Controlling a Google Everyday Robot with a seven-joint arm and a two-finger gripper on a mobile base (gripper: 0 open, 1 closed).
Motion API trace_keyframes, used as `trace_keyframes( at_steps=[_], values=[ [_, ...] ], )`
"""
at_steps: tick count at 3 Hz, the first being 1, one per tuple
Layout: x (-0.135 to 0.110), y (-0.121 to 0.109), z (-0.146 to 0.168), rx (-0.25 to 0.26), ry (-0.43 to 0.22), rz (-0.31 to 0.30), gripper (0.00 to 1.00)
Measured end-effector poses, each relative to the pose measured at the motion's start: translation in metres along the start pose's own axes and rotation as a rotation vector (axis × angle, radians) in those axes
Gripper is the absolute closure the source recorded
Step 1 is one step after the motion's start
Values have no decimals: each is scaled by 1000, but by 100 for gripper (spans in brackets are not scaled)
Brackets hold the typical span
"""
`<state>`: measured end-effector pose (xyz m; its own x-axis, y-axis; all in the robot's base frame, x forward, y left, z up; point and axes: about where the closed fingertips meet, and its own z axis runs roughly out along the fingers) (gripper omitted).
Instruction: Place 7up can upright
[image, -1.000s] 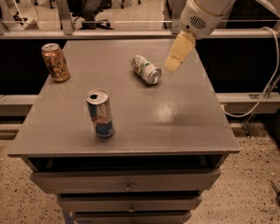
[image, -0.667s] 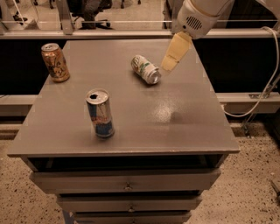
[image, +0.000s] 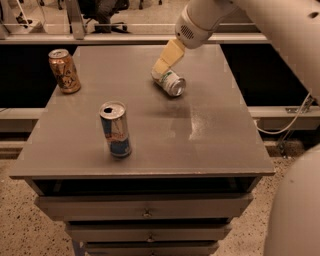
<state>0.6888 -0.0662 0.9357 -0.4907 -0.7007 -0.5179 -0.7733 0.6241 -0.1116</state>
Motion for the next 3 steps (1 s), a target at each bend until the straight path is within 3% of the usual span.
trace_keyframes(
  at_steps=[1, 2, 3],
  values=[
    [-15, -14, 40, 6, 3, 116, 0],
    [-13, -26, 75, 14, 43, 223, 0],
    [-4, -34, 99, 42, 96, 292, 0]
  ],
)
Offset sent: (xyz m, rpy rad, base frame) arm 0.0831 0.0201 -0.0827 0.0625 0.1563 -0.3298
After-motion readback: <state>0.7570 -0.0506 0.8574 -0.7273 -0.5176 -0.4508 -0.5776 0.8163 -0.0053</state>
